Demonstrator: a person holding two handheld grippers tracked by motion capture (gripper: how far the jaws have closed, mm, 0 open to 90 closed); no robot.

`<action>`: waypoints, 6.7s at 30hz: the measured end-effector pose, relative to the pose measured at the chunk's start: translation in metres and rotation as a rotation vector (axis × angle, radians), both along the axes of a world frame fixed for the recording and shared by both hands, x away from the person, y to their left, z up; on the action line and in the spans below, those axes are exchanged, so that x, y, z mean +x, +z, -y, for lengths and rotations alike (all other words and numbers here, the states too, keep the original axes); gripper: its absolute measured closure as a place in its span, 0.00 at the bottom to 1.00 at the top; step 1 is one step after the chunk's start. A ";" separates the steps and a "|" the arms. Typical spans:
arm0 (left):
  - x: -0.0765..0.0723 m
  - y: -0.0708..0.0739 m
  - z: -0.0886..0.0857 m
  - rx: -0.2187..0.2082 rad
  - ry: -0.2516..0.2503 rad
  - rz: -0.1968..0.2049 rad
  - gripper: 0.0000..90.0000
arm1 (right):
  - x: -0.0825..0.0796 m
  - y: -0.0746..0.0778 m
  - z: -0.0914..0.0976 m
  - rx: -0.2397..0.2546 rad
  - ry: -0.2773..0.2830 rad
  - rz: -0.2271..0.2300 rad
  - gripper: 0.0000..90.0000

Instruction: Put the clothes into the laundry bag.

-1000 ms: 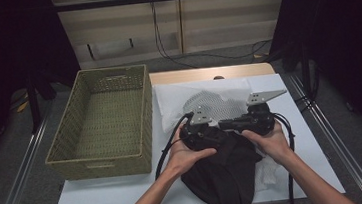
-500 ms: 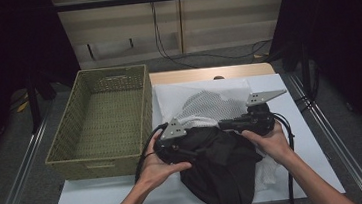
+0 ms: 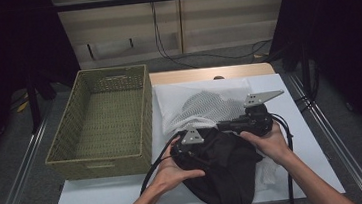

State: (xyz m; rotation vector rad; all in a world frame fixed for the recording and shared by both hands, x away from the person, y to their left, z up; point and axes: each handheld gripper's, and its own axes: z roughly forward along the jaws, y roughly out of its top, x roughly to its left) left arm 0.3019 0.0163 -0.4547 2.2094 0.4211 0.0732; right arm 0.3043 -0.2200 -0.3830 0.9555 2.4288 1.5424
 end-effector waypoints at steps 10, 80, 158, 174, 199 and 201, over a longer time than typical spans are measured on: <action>0.015 -0.014 0.002 0.082 0.003 0.004 0.73 | 0.002 -0.002 -0.004 -0.016 0.006 -0.007 1.00; 0.010 0.029 -0.014 -0.140 0.120 0.062 0.34 | 0.003 -0.005 -0.001 0.006 0.034 -0.056 1.00; -0.011 0.050 -0.003 -0.263 -0.073 -0.017 0.90 | 0.005 -0.004 0.000 -0.002 0.033 -0.046 1.00; 0.034 0.007 0.016 -0.132 0.086 -0.015 0.91 | 0.002 0.002 0.003 0.011 0.034 -0.029 1.00; 0.064 0.031 0.035 -0.184 0.268 0.051 0.93 | 0.001 0.004 0.000 0.037 0.078 -0.048 1.00; 0.067 0.035 0.035 -0.165 0.282 0.086 0.94 | 0.001 0.006 0.002 0.042 0.071 -0.037 1.00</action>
